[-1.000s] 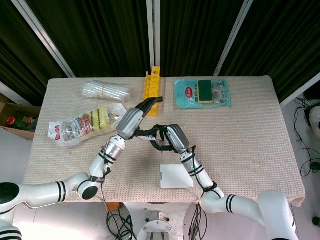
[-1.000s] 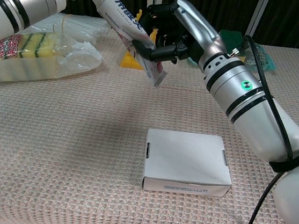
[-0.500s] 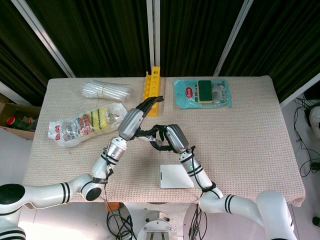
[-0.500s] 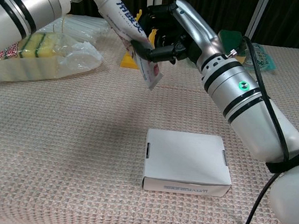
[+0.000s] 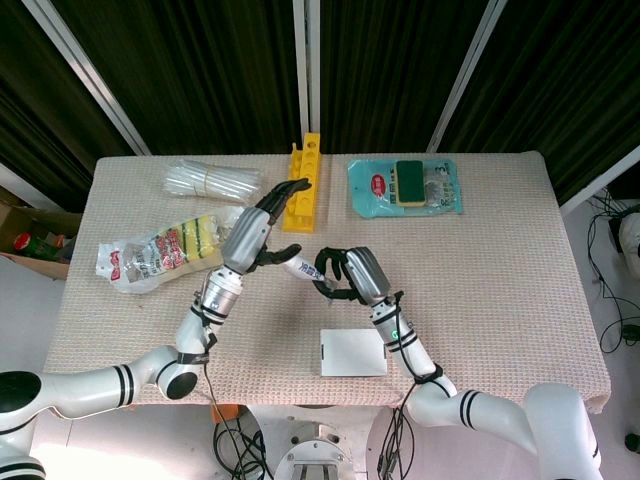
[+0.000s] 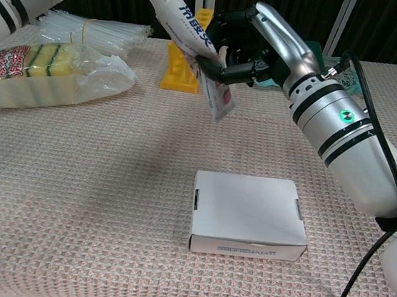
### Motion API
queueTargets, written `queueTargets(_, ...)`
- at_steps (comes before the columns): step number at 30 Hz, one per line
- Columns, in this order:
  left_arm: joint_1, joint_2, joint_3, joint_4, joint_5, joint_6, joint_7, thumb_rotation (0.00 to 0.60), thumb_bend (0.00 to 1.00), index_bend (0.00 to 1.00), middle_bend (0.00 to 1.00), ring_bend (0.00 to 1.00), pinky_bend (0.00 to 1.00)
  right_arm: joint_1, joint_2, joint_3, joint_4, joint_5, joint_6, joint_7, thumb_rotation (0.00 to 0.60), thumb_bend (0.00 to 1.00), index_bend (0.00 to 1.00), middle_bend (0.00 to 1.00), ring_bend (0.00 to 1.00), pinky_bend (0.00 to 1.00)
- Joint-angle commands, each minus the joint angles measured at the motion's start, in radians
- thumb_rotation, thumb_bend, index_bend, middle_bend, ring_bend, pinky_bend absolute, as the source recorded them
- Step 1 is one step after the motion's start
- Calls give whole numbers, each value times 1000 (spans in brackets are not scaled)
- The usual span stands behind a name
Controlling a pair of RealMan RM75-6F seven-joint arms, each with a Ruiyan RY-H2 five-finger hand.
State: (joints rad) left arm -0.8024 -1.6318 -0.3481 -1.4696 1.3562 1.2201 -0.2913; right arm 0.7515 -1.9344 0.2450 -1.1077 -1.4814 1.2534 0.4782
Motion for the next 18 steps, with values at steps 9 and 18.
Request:
queueTargets(9,108,167,57,29,-25,-1,57,0,0,73,142,79,194,-79,227,-64,-74,42,-84,-133,600,612,1000,850,737,873)
queueTargets(18,194,289,153,95,-69,-57,186,0,0,78,139,78,194,-137,472,-113,-244,183,-213,-497,600,471,882,751,612,738)
